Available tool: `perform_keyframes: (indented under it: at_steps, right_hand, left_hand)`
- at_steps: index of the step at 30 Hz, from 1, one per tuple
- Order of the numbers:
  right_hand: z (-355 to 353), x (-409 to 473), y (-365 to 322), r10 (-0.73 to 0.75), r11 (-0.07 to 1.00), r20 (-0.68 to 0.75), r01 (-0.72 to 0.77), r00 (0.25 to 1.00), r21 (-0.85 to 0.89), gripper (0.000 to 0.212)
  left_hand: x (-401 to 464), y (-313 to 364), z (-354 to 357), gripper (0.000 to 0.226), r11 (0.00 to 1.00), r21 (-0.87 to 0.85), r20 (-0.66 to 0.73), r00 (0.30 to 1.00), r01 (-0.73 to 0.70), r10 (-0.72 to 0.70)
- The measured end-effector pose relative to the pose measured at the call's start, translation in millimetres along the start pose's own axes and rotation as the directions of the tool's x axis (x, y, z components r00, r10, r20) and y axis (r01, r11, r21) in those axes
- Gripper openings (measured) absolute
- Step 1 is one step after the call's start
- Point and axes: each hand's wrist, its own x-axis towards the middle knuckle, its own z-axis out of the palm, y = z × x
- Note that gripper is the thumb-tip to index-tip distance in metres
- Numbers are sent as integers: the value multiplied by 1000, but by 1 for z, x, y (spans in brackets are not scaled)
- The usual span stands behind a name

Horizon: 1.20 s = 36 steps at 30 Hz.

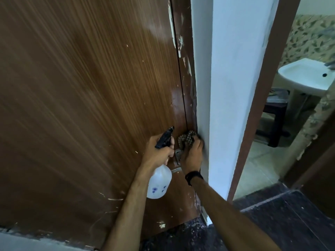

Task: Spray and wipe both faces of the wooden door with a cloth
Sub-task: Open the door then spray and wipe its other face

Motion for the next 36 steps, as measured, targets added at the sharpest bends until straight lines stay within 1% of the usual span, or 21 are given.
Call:
perform_keyframes:
  at_steps: [2,3,4,6,8,10,11,12,15,18,21,23,25,27,29,31,32,34,36]
  right_hand:
    - [-3,13,-16,-57,997,-85,61,995,49,43]
    - [-6,25,-31,-104,991,-162,117,981,71,42]
    - [-11,39,-50,-161,978,-252,188,954,87,40]
    - [-22,71,-86,-289,936,-398,344,871,74,35]
    - [-30,95,-110,-373,898,-470,439,800,36,33]
    - [-27,99,-114,-400,887,-487,461,777,7,31]
    - [-23,96,-108,-403,890,-489,456,774,-10,26]
    - [-18,88,-100,-383,901,-483,433,788,-9,24]
    - [-9,66,-84,-307,932,-427,360,851,46,36]
    - [-16,65,-94,-303,926,-406,367,862,89,38]
    - [-32,94,-131,-365,901,-439,430,821,54,35]
    - [-47,121,-160,-438,866,-473,500,764,6,34]
    - [-61,142,-187,-479,830,-507,558,717,6,33]
    - [-64,148,-193,-501,809,-514,587,697,8,32]
    - [-56,137,-178,-491,824,-503,567,712,-1,32]
    - [-37,109,-152,-438,860,-484,509,757,18,33]
    - [-27,91,-138,-409,880,-457,473,790,30,34]
    - [-2,49,-110,-333,925,-360,377,871,56,41]
    - [17,12,-91,-209,967,-257,238,944,87,47]
  left_hand:
    - [5,-4,-2,32,1000,9,2,1000,-1,1]
    - [8,-5,-2,31,1000,17,5,1000,1,-1]
    - [11,-5,-3,31,1000,23,6,1000,-2,2]
    - [18,2,-5,30,1000,12,1,1000,-26,26]
    - [24,14,-7,30,997,-22,-3,997,-77,77]
    - [27,25,-9,29,989,-53,4,990,-141,142]
    - [28,29,-9,28,984,-66,9,986,-165,166]
    - [28,32,-10,28,980,-78,9,983,-181,183]
    - [31,38,-11,31,973,-99,3,977,-210,211]
    - [30,49,-13,32,966,-95,12,970,-240,242]
    - [30,65,-19,28,952,-113,2,958,-285,287]
    - [30,76,-26,27,933,-132,-18,942,-334,335]
    - [29,81,-35,31,916,-144,-52,927,-376,372]
    - [26,76,-44,34,906,-177,-92,923,-385,375]
    - [23,57,-50,34,914,-193,-116,934,-356,339]
    - [20,26,-53,33,940,-182,-128,955,-289,269]
    - [18,9,-54,32,952,-172,-129,964,-252,232]
    - [10,-27,-56,29,973,-148,-131,979,-178,159]
    - [2,-60,-59,26,987,-111,-141,985,-112,96]
